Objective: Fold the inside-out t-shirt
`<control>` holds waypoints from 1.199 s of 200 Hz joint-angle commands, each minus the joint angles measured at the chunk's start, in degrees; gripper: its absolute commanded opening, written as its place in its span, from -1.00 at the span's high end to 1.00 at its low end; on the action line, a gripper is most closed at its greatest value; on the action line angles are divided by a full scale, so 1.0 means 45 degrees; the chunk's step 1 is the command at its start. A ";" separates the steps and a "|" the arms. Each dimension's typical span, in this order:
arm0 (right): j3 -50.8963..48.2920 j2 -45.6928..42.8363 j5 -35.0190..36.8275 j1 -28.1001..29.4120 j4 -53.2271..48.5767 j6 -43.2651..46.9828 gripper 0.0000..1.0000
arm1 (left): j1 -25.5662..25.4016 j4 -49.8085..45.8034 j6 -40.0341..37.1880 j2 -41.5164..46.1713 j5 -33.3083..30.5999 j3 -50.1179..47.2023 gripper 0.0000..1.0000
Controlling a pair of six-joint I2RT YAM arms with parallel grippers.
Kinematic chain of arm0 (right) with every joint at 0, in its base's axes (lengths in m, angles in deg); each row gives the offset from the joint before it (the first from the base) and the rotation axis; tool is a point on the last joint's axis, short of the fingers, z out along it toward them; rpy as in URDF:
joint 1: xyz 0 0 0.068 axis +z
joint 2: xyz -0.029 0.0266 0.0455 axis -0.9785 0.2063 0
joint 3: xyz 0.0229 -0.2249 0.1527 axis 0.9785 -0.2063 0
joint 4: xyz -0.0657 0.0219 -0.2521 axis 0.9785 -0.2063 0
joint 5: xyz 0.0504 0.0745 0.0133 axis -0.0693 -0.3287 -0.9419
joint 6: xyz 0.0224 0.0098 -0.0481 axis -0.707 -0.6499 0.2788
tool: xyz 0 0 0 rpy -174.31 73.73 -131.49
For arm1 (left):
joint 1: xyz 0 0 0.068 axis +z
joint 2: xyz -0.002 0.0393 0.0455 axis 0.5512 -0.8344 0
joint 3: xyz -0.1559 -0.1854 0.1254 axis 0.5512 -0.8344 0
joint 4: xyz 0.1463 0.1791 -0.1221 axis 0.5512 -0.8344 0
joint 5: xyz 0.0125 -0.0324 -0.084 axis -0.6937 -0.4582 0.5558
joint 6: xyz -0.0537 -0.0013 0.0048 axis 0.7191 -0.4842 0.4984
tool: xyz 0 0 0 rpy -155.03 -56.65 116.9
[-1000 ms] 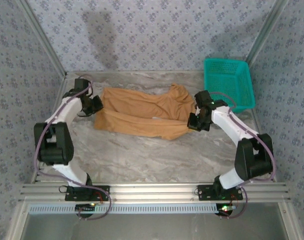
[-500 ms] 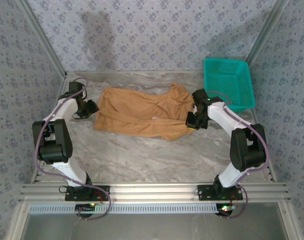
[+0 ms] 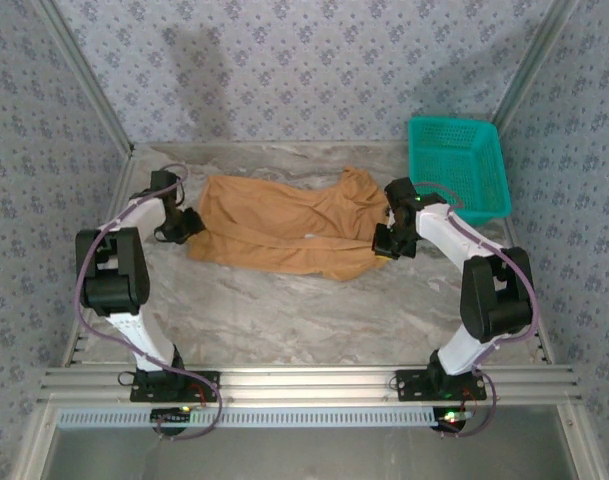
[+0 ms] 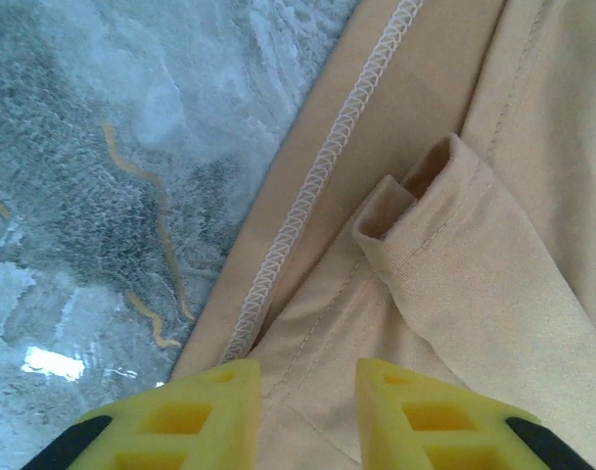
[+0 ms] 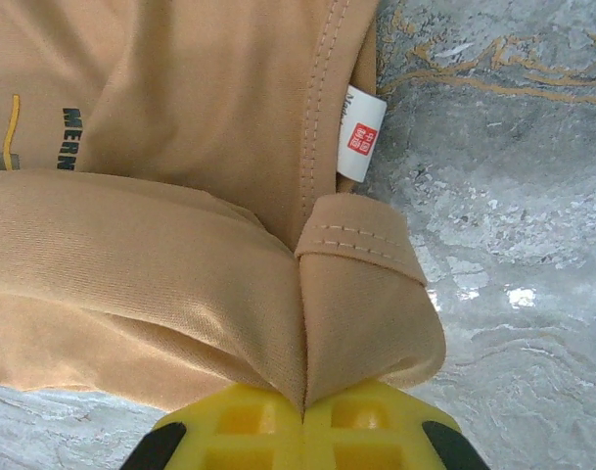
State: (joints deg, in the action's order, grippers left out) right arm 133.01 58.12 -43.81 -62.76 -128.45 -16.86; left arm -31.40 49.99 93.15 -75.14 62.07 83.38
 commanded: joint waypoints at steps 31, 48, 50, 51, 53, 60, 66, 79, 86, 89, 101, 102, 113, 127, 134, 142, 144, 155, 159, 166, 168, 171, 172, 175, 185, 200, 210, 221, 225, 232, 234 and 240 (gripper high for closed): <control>0.0525 0.0115 -0.0175 -0.0086 -0.0315 0.0179 1.00 | -0.0228 -0.0004 -0.0008 -0.0561 -0.0482 -0.0127 0.45; 0.0720 0.0113 -0.0181 -0.0071 -0.0360 0.0178 1.00 | -0.0268 -0.0087 -0.0016 -0.0562 -0.0703 -0.0108 0.44; 0.0720 0.0113 -0.0180 -0.0078 -0.0359 0.0177 1.00 | -0.0276 -0.0102 -0.0015 -0.0561 -0.0732 -0.0107 0.44; 0.0720 0.0112 -0.0190 -0.0078 -0.0359 0.0176 1.00 | -0.0277 -0.0095 -0.0014 -0.0567 -0.0741 -0.0117 0.44; 0.0720 0.0122 -0.0183 -0.0086 -0.0359 0.0176 1.00 | -0.0273 -0.0090 -0.0014 -0.0572 -0.0752 -0.0139 0.44; 0.0720 0.0112 -0.0199 -0.0095 -0.0369 0.0176 1.00 | -0.0270 -0.0095 -0.0021 -0.0610 -0.0779 -0.0143 0.44; 0.0720 0.0103 -0.0205 -0.0081 -0.0362 0.0173 1.00 | -0.0272 -0.0106 -0.0014 -0.0654 -0.0768 -0.0145 0.45; 0.0738 0.0093 -0.0219 -0.0105 -0.0359 0.0157 1.00 | -0.0268 -0.0115 -0.0031 -0.0755 -0.0768 -0.0101 0.51; 0.0754 0.0093 -0.0220 -0.0082 -0.0374 0.0162 1.00 | -0.0283 -0.0134 -0.0029 -0.0780 -0.0806 -0.0079 0.57; 0.0759 0.0076 -0.0219 -0.0086 -0.0381 0.0162 1.00 | -0.0289 -0.0145 -0.0033 -0.0787 -0.0822 -0.0084 0.59; 0.0759 0.0039 -0.0205 -0.0103 -0.0403 0.0181 1.00 | -0.0290 -0.0156 -0.0034 -0.0738 -0.0875 -0.0071 0.72; 0.0759 0.0037 -0.0202 -0.0105 -0.0411 0.0179 1.00 | -0.0294 -0.0161 -0.0024 -0.0734 -0.0890 -0.0070 0.73; 0.0774 0.0016 -0.0205 -0.0104 -0.0437 0.0177 1.00 | -0.0283 -0.0161 -0.0034 -0.0645 -0.0886 -0.0045 0.85; 0.0779 -0.0014 -0.0185 -0.0105 -0.0476 0.0176 1.00 | -0.0278 -0.0219 -0.0051 -0.0540 -0.0915 0.0038 0.93; 0.0765 -0.0044 -0.0180 -0.0102 -0.0523 0.0185 1.00 | -0.0290 -0.0251 -0.0068 -0.0505 -0.0935 0.0076 1.00; 0.0764 -0.0072 -0.0182 -0.0106 -0.0544 0.0176 1.00 | -0.0281 -0.0305 -0.0087 -0.0477 -0.0947 0.0135 1.00; 0.0760 -0.0080 -0.0176 -0.0102 -0.0552 0.0176 1.00 | -0.0279 -0.0323 -0.0091 -0.0476 -0.0945 0.0144 1.00; 0.0778 -0.0121 -0.0161 -0.0121 -0.0580 0.0176 1.00 | -0.0271 -0.0399 -0.0109 -0.0422 -0.0960 0.0215 1.00; 0.0760 -0.0140 -0.0152 -0.0124 -0.0575 0.0179 1.00 | -0.0274 -0.0417 -0.0112 -0.0389 -0.0945 0.0230 1.00; 0.0764 -0.0175 -0.0141 -0.0111 -0.0594 0.0178 1.00 | -0.0267 -0.0453 -0.0112 -0.0332 -0.0947 0.0248 1.00; 0.0760 -0.0179 -0.0156 -0.0122 -0.0604 0.0182 1.00 | -0.0271 -0.0443 -0.0112 -0.0313 -0.0954 0.0246 1.00; 0.0769 -0.0190 -0.0143 -0.0128 -0.0610 0.0180 1.00 | -0.0277 -0.0467 -0.0112 -0.0277 -0.0945 0.0257 1.00; 0.0774 -0.0195 -0.0142 -0.0127 -0.0611 0.0178 1.00 | -0.0278 -0.0473 -0.0112 -0.0269 -0.0945 0.0251 1.00; 0.0773 -0.0199 -0.0141 -0.0141 -0.0613 0.0179 1.00 | -0.0269 -0.0475 -0.0112 -0.0238 -0.0944 0.0255 1.00; 0.0760 -0.0219 -0.0155 -0.0135 -0.0614 0.0201 1.00 | -0.0278 -0.0493 -0.0113 -0.0150 -0.0893 0.0241 1.00; 0.0759 -0.0201 -0.0141 -0.0129 -0.0584 0.0196 1.00 | -0.0297 -0.0537 -0.0073 -0.0100 -0.0954 0.0225 0.49; 0.0740 -0.0181 -0.0141 -0.0139 -0.0556 0.0197 1.00 | -0.0321 -0.0494 -0.0073 -0.0121 -0.0939 0.0216 0.31; 0.0749 -0.0151 -0.0141 -0.0135 -0.0516 0.0215 1.00 | -0.0383 -0.0445 -0.0073 -0.0224 -0.0935 0.0212 0.25; 0.0759 -0.0142 -0.0131 -0.0140 -0.0500 0.0215 1.00 | -0.0405 -0.0443 -0.0073 -0.0286 -0.0946 0.0206 0.25; 0.0759 -0.0142 -0.0149 -0.0143 -0.0477 0.0215 1.00 | -0.0447 -0.0416 -0.0073 -0.0393 -0.0940 0.0214 0.25; 0.0759 -0.0142 -0.0148 -0.0140 -0.0482 0.0220 1.00 | -0.0452 -0.0404 -0.0073 -0.0436 -0.0929 0.0218 0.26; 0.0759 -0.0142 -0.0141 -0.0142 -0.0477 0.0219 1.00 | -0.0487 -0.0386 -0.0054 -0.0536 -0.0920 0.0209 0.30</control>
State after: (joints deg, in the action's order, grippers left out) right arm 134.84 58.42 -44.23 -63.03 -129.13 -16.86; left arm -32.71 49.48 93.15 -77.80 58.22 83.18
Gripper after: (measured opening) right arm 0.066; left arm 0.371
